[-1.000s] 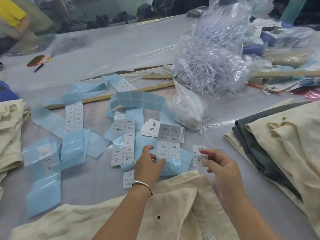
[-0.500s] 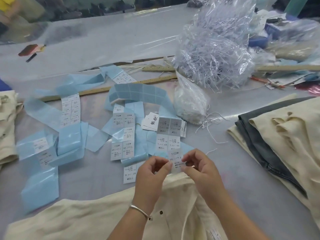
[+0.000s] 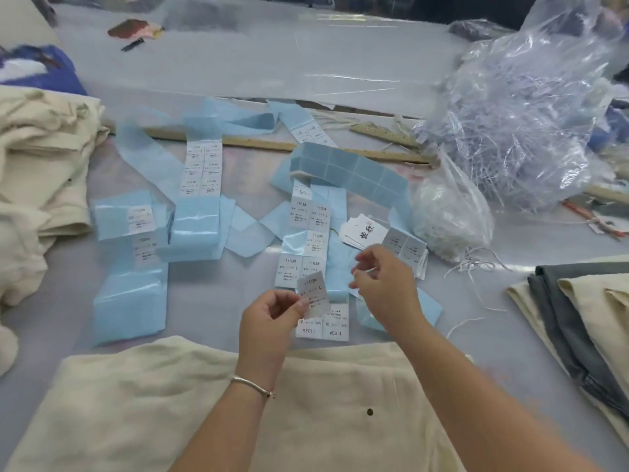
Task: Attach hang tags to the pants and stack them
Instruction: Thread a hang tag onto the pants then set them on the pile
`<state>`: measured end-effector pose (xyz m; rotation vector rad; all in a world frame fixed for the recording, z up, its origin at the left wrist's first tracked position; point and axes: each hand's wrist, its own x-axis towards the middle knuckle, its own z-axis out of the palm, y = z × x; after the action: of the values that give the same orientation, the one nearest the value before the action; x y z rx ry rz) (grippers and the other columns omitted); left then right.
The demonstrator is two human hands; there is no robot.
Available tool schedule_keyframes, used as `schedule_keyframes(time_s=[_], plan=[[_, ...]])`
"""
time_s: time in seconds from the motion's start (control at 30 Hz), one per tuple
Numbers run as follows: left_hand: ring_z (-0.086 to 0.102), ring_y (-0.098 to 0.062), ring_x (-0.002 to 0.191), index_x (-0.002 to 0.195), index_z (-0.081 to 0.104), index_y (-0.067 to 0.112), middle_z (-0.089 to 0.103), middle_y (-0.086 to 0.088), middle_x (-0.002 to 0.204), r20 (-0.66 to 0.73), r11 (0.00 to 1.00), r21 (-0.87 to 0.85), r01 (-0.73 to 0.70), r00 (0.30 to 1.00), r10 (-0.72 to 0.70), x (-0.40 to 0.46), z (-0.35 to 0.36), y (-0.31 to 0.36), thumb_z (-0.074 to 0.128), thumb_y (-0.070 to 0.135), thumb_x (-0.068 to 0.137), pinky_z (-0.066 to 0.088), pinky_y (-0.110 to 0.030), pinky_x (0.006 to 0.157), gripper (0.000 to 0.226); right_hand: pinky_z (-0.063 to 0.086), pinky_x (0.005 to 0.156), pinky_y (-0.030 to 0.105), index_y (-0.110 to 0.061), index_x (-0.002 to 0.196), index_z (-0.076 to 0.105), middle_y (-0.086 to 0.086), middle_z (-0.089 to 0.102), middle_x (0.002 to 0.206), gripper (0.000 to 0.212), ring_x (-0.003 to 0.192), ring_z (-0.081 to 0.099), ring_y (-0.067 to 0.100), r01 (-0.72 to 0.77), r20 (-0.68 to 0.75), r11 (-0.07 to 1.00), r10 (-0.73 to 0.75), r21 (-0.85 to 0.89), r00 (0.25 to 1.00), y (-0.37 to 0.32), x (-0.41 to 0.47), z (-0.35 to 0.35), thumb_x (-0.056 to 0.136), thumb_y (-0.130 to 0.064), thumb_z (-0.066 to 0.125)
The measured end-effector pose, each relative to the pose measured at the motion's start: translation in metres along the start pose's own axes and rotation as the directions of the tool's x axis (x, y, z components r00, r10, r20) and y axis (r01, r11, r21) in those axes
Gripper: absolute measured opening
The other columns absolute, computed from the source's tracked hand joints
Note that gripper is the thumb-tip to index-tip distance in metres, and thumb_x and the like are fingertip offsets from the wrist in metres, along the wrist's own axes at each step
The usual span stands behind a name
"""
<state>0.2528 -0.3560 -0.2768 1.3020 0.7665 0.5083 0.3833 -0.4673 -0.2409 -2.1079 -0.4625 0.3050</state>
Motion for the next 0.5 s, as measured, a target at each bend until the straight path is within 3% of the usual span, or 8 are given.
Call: schedule_keyframes(time_s=[0.07, 0.13, 0.23, 0.33, 0.5], plan=[[0.058, -0.001, 0.055, 0.075, 0.065, 0.009, 0.067, 0.007, 0.062, 0.021, 0.994, -0.099, 0.040, 0.999, -0.038, 0.012, -0.002, -0.001, 0.072, -0.003, 0.080, 0.047, -0.012, 0.053, 0.015, 0.052, 0.076, 0.032, -0.021, 0.091, 0.059, -0.006, 0.066, 0.086, 0.024, 0.081, 0.065, 0.013, 0.108, -0.038, 0.989, -0.112, -0.104, 0.993, -0.004, 0.031, 0.003, 0.082, 0.002, 0.058], [0.057, -0.003, 0.055, 0.072, 0.066, 0.015, 0.064, 0.007, 0.062, 0.084, 0.969, -0.228, 0.098, 0.993, -0.081, 0.022, -0.003, -0.004, 0.071, -0.002, 0.080, 0.046, -0.014, 0.053, 0.020, 0.049, 0.090, 0.032, -0.017, 0.110, 0.060, -0.002, 0.065, 0.108, 0.032, 0.100, 0.061, 0.016, 0.166, 0.037, 0.944, -0.162, -0.284, 0.986, -0.006, 0.066, 0.006, 0.083, -0.002, 0.063], [0.053, -0.004, 0.058, 0.066, 0.067, 0.024, 0.061, 0.007, 0.064, 0.173, 0.941, -0.301, 0.153, 0.979, -0.104, 0.031, 0.001, -0.011, 0.075, 0.006, 0.078, 0.045, -0.015, 0.056, 0.023, 0.039, 0.098, 0.036, -0.010, 0.134, 0.045, 0.008, 0.049, 0.136, 0.062, 0.121, 0.047, 0.028, 0.099, 0.150, 0.781, -0.007, -0.616, 0.989, 0.004, 0.111, 0.003, 0.081, -0.023, 0.074], [0.051, -0.005, 0.057, 0.064, 0.066, 0.026, 0.060, 0.006, 0.063, 0.233, 0.927, -0.324, 0.188, 0.966, -0.114, 0.041, 0.009, -0.009, 0.076, 0.009, 0.074, 0.043, -0.015, 0.057, 0.022, 0.043, 0.095, 0.039, -0.011, 0.129, 0.046, 0.009, 0.053, 0.130, 0.074, 0.119, 0.048, 0.029, 0.035, 0.171, 0.636, 0.154, -0.771, 0.973, 0.018, 0.133, -0.005, 0.072, -0.043, 0.081], [0.050, -0.006, 0.055, 0.073, 0.060, 0.017, 0.061, 0.003, 0.064, 0.275, 0.933, -0.310, 0.184, 0.957, -0.097, 0.062, 0.021, 0.004, 0.069, 0.000, 0.083, 0.039, -0.015, 0.050, 0.022, 0.044, 0.093, 0.042, -0.013, 0.123, 0.053, 0.008, 0.051, 0.118, 0.075, 0.114, 0.047, 0.028, 0.050, 0.172, 0.619, 0.139, -0.784, 0.975, 0.029, 0.141, -0.009, 0.066, -0.053, 0.081]])
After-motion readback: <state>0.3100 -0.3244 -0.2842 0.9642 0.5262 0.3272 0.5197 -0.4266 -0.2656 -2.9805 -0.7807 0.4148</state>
